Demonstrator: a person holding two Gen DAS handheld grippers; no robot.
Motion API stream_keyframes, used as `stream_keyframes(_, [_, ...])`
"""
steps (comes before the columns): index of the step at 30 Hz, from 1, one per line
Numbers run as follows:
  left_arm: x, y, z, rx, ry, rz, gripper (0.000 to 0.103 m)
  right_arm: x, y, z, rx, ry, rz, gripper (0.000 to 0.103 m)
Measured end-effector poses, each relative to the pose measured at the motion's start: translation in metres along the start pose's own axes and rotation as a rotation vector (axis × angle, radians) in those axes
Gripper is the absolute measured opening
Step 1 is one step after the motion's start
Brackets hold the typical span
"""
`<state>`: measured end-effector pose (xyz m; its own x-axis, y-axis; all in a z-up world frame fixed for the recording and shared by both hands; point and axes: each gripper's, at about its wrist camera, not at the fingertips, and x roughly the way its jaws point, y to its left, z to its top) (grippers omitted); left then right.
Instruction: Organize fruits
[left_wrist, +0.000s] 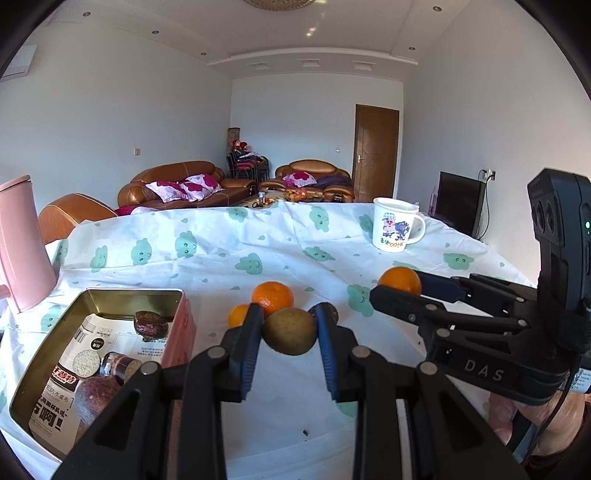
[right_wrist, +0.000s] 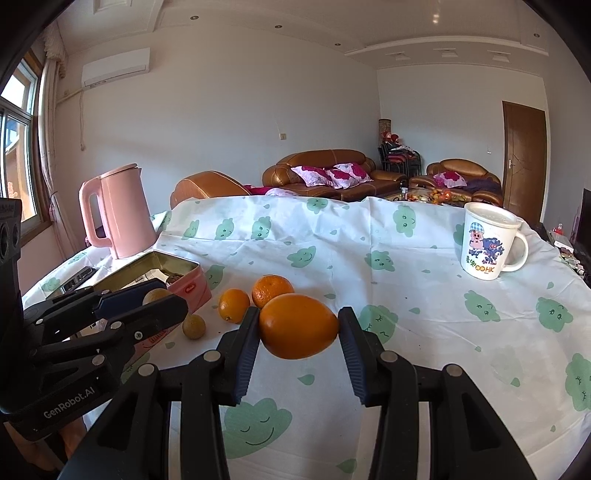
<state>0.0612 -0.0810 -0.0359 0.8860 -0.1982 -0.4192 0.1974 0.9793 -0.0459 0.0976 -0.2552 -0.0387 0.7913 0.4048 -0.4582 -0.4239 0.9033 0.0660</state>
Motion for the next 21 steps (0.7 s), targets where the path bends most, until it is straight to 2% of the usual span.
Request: stream_keyframes(21, [-0.011,-0.001,-0.001,0.005,-0.057,0.023,0.031,-0.017,0.005,0.000,-0.029,-0.093,0.002,0.045])
